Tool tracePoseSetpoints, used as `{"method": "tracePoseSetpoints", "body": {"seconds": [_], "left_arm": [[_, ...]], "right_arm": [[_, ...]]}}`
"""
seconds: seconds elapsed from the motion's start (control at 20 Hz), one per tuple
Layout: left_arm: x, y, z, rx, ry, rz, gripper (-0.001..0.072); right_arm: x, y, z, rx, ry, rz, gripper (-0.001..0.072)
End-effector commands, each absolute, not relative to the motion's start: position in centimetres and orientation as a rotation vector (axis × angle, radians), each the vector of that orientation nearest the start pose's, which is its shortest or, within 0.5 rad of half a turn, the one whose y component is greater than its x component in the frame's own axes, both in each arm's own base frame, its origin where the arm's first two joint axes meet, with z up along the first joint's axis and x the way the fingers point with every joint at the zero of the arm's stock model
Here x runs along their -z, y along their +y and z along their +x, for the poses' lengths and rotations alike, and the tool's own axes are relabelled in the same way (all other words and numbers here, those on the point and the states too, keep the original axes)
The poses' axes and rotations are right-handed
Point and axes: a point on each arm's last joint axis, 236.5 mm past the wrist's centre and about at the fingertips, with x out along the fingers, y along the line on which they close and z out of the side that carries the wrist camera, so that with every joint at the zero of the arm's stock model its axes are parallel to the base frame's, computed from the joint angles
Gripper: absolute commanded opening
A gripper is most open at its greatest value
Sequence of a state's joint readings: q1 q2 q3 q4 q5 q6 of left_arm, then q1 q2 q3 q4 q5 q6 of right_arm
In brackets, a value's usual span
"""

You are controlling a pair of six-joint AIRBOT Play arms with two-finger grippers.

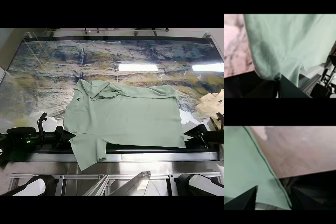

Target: Fold the shirts.

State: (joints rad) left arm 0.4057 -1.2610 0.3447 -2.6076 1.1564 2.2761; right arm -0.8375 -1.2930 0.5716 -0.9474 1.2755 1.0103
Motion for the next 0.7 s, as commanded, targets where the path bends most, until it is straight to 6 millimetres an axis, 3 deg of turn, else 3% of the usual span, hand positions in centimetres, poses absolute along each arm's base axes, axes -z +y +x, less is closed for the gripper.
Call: {"method": "tracePoseSetpoints", "body": {"seconds": [0.0,0.2,0.25,0.35,0.4,0.45,0.5,0.55,0.65], "left_arm": [[10.1,-10.4,22.8,0.450,1.371,-1.002,0.0034],[10.1,-10.5,22.8,0.452,1.371,-1.002,0.0034],[10.1,-10.5,22.8,0.452,1.371,-1.003,0.0034],[9.9,-10.6,22.7,0.461,1.373,-1.009,0.0034],[9.5,-10.9,22.7,0.477,1.372,-1.022,0.0034],[8.4,-11.3,23.0,0.520,1.362,-1.048,0.0030],[6.0,-12.1,23.7,0.611,1.330,-1.081,0.0029],[1.9,-12.9,24.8,0.764,1.250,-1.125,0.0028],[-8.4,-13.4,27.0,1.053,0.996,-1.170,0.0027]], "right_arm": [[11.8,-2.2,21.1,-0.177,1.436,1.022,0.0479],[11.3,1.3,21.7,-0.318,1.467,1.066,0.0477],[11.1,2.2,21.9,-0.359,1.471,1.069,0.0444],[10.1,3.7,22.3,-0.435,1.456,1.089,0.0132],[9.1,4.2,22.7,-0.469,1.439,1.123,0.0019],[7.9,4.6,23.4,-0.513,1.406,1.152,0.0019],[5.9,4.9,24.6,-0.574,1.333,1.174,0.0018],[3.0,5.0,26.5,-0.649,1.218,1.187,0.0018],[-6.7,4.6,30.7,-0.832,0.849,1.168,0.0018]]}}
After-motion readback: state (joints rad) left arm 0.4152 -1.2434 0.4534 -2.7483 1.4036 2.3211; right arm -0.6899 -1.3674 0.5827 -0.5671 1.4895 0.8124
